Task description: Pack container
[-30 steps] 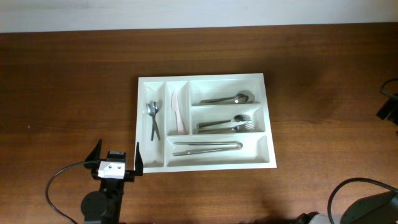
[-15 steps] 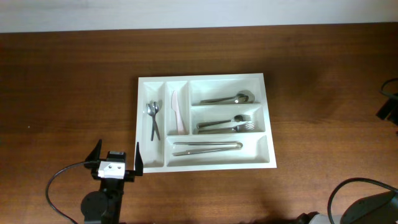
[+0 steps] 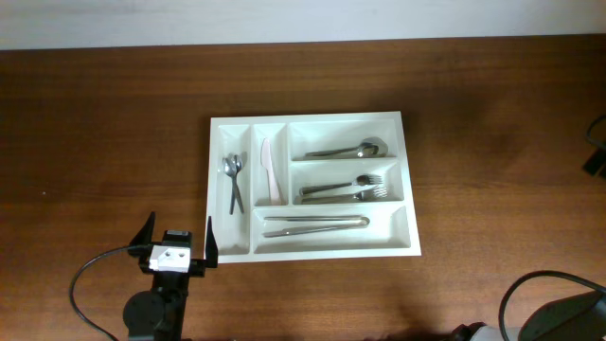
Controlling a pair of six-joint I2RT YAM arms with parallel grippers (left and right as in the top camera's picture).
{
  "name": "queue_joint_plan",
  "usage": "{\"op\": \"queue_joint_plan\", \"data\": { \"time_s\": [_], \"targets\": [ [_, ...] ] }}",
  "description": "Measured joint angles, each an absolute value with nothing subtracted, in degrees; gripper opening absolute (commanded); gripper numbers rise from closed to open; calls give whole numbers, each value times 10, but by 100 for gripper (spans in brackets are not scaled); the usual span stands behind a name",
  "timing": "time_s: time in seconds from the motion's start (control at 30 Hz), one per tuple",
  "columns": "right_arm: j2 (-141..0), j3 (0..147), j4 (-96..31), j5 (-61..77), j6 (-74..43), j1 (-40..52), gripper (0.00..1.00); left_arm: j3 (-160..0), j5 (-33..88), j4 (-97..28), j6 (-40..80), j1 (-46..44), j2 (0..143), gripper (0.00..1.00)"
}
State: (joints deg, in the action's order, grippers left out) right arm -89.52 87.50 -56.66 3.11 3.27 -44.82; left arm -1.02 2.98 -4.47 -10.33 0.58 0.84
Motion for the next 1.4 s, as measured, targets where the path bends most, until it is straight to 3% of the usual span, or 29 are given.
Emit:
{"op": "queue_joint_plan", "data": {
  "time_s": [0.17,0.47,0.97,1.4],
  "targets": [
    [-865,853,-418,76,27,-436,99,-10,30,-45,-103,6,8,99],
    [-675,679,-115,112,25,-308,99,-10,30,-45,-103,6,8,99],
    [-425,445,21,120,26,-143,99,-10,30,-45,-103,6,8,99],
    [-199,269,95,120,25,-91,99,-10,30,-45,-103,6,8,99]
  ]
}}
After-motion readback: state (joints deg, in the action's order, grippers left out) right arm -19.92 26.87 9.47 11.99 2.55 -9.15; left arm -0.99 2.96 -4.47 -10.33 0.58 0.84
